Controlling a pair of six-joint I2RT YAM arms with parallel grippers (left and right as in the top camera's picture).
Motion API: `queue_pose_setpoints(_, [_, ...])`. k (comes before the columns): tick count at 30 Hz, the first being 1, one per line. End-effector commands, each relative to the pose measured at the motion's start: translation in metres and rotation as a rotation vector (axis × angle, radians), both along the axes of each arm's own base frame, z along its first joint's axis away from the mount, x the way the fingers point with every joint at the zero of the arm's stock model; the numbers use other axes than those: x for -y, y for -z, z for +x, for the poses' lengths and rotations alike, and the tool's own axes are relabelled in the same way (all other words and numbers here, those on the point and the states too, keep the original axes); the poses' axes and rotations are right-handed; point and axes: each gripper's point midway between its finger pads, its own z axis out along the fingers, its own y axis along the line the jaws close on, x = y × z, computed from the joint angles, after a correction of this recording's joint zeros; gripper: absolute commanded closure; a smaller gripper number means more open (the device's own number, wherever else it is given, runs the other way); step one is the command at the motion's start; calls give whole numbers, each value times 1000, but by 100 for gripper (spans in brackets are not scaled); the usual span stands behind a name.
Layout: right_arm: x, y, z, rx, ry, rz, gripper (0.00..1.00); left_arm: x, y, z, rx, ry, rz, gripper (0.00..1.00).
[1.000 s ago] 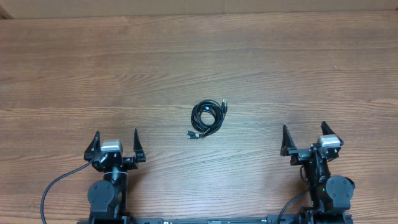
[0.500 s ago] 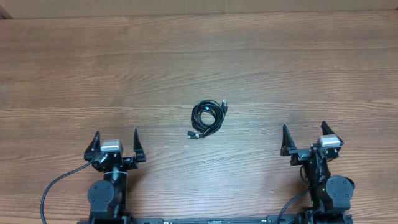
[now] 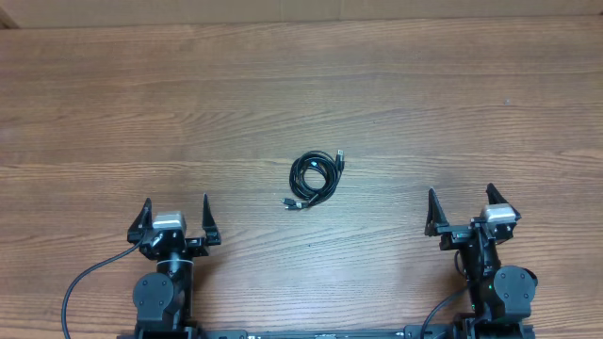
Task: Untangle cables
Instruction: 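Move both grippers toward the black cable bundle at table center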
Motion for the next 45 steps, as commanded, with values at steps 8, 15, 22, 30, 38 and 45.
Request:
queue_pose_setpoints(8, [0,2,0,5,4,-4,0,-6,-1,-1,0,-27,111,0])
queue_pose_setpoints(15, [-8,-7,-1,40,-47,4,0,15,-10,1,46,87,17,0])
queue_pose_setpoints(22, [-121,-11,-65,-186,-803,455,0,94,-39,-21,126,569,-188,0])
queue_pose_setpoints(30, [-112,-112,-84,225,-831,361,0,70,-150,-40,390,434,-80,1])
queue_pose_setpoints(38, [-76,-186,-85,228,-489,114,0,76,-231,-46,179,457,58,0])
queue_pose_setpoints(45, [-61,-199,-77,-167,-367,80,0,108,-227,-14,-301,664,-65,0])
